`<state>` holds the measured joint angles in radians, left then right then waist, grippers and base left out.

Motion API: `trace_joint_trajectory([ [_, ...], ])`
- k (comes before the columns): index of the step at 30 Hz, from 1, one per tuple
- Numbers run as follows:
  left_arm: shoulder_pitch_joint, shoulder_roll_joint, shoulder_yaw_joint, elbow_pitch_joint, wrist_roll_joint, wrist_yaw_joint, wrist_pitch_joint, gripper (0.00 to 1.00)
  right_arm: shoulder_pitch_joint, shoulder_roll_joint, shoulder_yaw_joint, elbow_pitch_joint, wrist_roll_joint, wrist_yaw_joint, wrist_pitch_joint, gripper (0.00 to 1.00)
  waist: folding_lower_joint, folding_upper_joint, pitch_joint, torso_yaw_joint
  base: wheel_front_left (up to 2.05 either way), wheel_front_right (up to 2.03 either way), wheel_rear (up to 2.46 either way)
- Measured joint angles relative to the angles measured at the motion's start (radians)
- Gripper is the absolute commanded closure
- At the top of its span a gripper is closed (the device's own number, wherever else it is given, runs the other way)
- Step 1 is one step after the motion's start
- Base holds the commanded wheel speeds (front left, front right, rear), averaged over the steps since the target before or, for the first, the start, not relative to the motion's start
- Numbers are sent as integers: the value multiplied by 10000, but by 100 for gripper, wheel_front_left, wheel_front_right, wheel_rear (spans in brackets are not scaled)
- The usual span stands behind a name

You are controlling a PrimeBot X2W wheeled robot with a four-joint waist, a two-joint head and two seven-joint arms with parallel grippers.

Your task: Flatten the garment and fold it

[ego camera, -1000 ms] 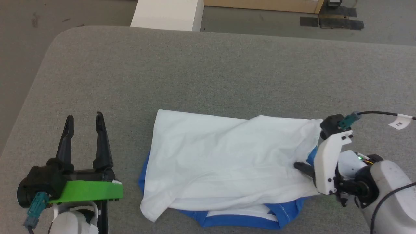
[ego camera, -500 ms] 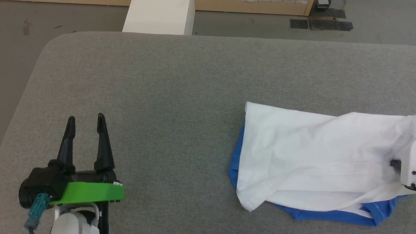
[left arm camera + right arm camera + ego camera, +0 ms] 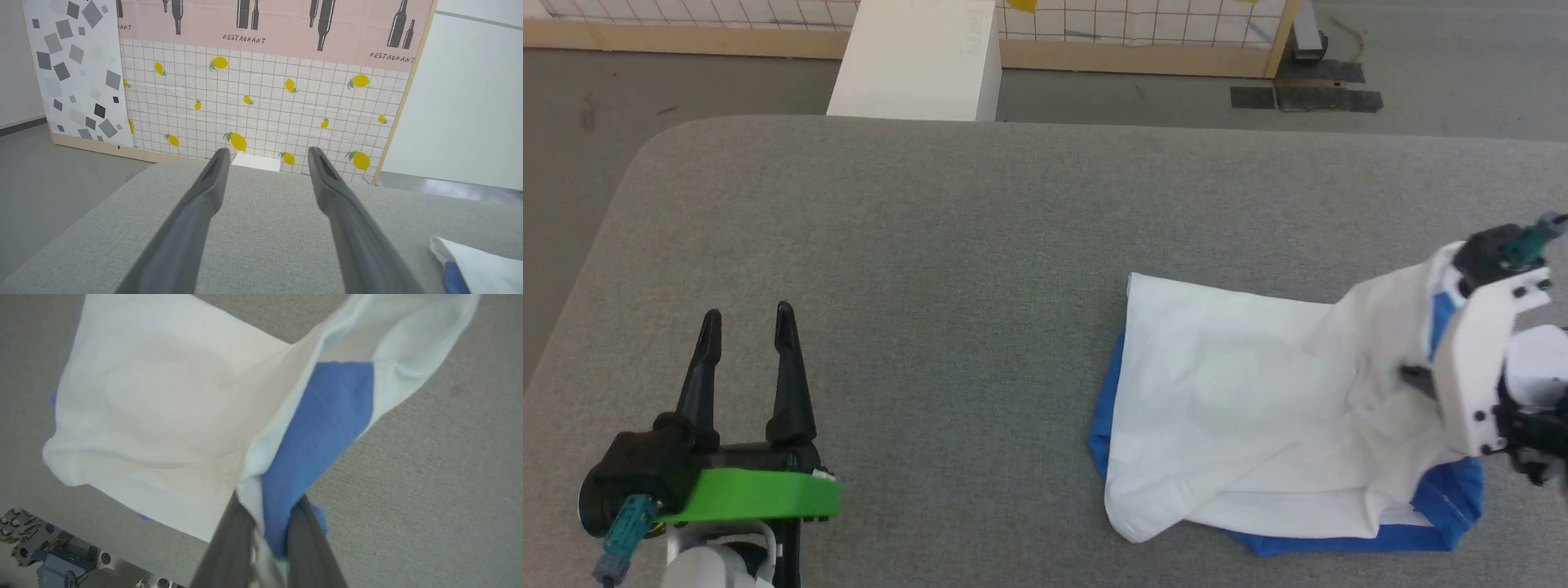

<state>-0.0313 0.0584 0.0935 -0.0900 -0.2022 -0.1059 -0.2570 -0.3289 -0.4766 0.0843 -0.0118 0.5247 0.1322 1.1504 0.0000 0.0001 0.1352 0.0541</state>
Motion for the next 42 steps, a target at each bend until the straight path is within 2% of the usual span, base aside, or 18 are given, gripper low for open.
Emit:
trace_joint_trajectory([
  [4,3,-13,-73,31,-2,-2,0,0,-170,581,765,-522,439,0,301,100,0,0,-49,41,0,0,0],
  [9,3,-29,-121,38,-15,-77,0,0,-572,1212,1768,-161,497,0,81,100,0,0,-8,271,0,0,0],
  [18,8,-33,-119,46,-84,-86,0,0,-1397,2236,2788,1735,-107,0,-1239,100,0,0,288,667,0,0,0],
  [22,6,-35,-157,48,-127,-84,0,0,-1749,2857,2744,2863,-376,0,-2238,100,0,0,493,755,0,0,0],
  [27,4,-35,-286,48,-211,-75,0,0,-2006,3379,2805,4115,-562,0,-2918,100,0,0,664,808,0,0,0],
  [28,3,-36,-299,48,-211,-75,0,0,-2069,3442,2811,4291,-656,0,-3173,81,0,0,690,805,0,0,0],
  [29,0,-36,-318,52,-209,-73,0,0,-2150,3488,2861,4449,-690,0,-3350,7,0,0,705,799,0,0,0],
  [30,-1,-36,-330,65,-207,-73,-2,0,-2211,3536,2922,4550,-667,0,-3442,0,0,0,704,789,0,0,0],
  [34,0,-40,-301,159,-174,-63,0,0,-2473,3712,3542,4435,-247,0,-3708,0,0,0,607,689,0,0,0],
  [37,5,-44,-245,205,-148,-63,0,0,-2626,3649,3956,3762,353,0,-3766,0,0,-1,466,583,0,0,0],
  [39,24,-46,-207,211,-127,-63,0,0,-2660,3471,4054,3085,679,0,-3822,0,0,-1,342,486,0,0,0],
  [42,101,-48,-167,207,-113,-63,0,0,-2644,2878,3739,2268,681,0,-3988,0,0,0,176,324,0,0,0],
])
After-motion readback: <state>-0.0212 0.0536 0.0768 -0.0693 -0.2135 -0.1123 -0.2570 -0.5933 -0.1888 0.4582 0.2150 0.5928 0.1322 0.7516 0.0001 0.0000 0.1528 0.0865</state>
